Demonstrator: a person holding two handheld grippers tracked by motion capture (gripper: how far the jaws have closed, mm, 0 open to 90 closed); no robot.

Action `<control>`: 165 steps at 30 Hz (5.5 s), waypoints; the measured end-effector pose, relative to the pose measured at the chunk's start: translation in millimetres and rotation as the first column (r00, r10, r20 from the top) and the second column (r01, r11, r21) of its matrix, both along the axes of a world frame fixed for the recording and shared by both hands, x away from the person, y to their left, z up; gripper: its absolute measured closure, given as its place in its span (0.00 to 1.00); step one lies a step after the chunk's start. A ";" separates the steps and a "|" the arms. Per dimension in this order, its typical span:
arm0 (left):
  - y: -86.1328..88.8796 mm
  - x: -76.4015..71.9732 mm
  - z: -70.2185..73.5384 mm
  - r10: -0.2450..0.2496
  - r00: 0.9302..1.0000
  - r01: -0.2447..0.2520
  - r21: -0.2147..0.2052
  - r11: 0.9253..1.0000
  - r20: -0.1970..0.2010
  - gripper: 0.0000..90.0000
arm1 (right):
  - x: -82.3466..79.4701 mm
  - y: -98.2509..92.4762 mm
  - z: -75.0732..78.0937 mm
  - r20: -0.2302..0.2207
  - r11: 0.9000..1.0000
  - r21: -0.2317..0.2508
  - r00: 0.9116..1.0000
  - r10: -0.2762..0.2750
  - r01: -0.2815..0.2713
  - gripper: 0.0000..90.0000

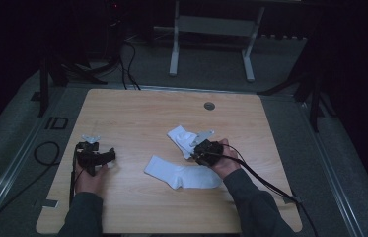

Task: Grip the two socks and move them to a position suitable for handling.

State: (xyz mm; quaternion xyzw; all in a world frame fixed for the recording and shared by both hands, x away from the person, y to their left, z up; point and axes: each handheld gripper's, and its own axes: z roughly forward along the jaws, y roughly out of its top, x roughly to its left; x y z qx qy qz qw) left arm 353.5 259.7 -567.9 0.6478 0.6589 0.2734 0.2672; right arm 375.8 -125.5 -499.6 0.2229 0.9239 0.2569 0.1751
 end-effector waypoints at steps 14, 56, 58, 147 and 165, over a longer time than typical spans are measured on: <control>-0.2 -0.1 0.0 0.000 1.000 0.000 0.000 1.000 0.000 0.16 | 23.8 12.5 -17.9 -0.025 0.995 -0.078 0.998 -0.056 0.054 0.64; -0.1 -0.1 0.0 -0.001 1.000 0.001 0.000 1.000 0.000 0.16 | 27.1 -0.7 -14.8 -0.036 0.997 -0.039 0.997 -0.061 0.060 0.66; -0.2 -0.1 0.0 0.000 1.000 0.000 0.000 1.000 0.000 0.16 | 33.1 0.5 -25.8 -0.041 0.992 -0.097 0.995 -0.091 0.086 0.75; -0.5 -0.3 -0.1 -0.003 1.000 0.003 0.000 1.000 0.001 0.16 | 52.6 -131.3 26.3 -0.118 0.977 -0.092 0.972 -0.205 0.195 0.67; -0.5 -0.2 -0.1 -0.004 1.000 0.004 0.000 1.000 0.000 0.16 | 56.1 -87.5 37.9 -0.123 0.992 -0.093 0.988 -0.096 0.084 0.61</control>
